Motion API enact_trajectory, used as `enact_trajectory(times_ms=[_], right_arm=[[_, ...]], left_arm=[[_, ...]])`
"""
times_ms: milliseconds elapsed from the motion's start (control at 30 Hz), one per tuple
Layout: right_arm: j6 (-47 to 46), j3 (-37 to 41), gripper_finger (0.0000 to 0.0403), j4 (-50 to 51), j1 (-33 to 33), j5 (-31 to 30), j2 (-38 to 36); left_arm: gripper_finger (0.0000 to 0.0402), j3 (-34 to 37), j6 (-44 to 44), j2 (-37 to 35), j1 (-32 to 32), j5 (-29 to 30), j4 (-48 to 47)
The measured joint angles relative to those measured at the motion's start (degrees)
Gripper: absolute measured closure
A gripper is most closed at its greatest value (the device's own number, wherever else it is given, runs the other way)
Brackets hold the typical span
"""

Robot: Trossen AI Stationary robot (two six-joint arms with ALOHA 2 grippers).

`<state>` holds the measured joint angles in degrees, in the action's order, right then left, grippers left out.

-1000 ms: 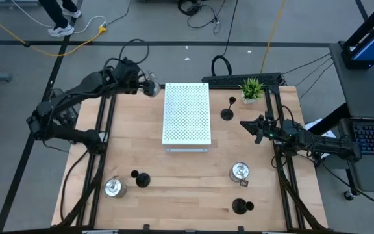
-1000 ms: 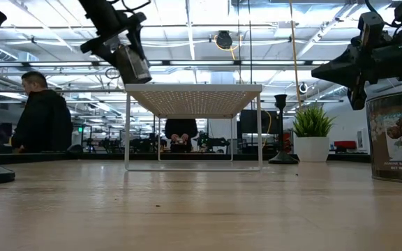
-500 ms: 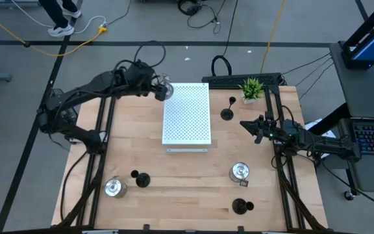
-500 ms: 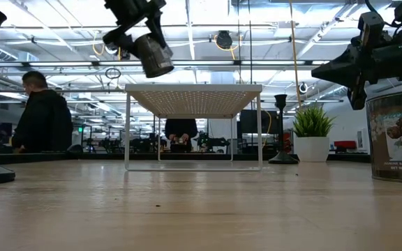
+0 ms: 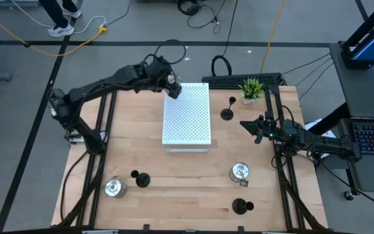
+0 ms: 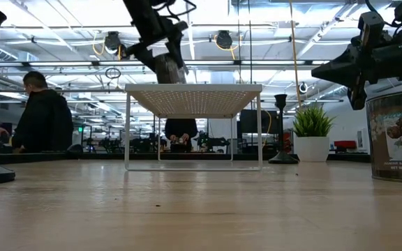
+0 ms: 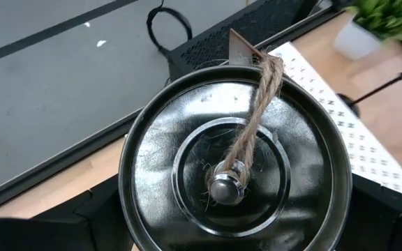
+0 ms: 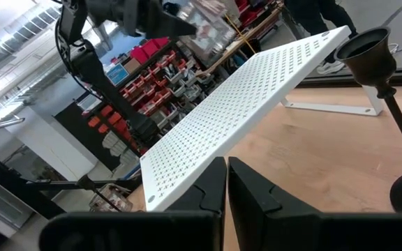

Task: Pick & Place candle stick holders
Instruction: Put the top silver scented candle on the shelf

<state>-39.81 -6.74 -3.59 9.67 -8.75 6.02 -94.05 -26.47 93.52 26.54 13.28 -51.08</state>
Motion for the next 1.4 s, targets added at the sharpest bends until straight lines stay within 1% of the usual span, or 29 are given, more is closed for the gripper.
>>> enact_trajectory(times_ms=[267,833,1067,1400], right_arm=[[-0.02,0.00,0.0394,0.20,0.00,0.00,0.00],[0.15,0.00,0.0394,0.21,0.00,0.00,0.00],[0.03,0.00,0.0394,0.23,0.00,0.00,0.00],[0.00,0.00,0.0394,0.21,-0.02,0.00,0.02]], left_arm=[[0.0046,-0.34,0.49,2.99,0.88,-0.20,-1.18],[0.0046,-0.38,-0.26,2.98,0.86,-0.25,-1.14],[0.0046,-0.36,-1.05,5.64,0.33,-0.71,0.30],[0.0046,-0.34,-1.04,6.25,0.33,-1.03,0.46]])
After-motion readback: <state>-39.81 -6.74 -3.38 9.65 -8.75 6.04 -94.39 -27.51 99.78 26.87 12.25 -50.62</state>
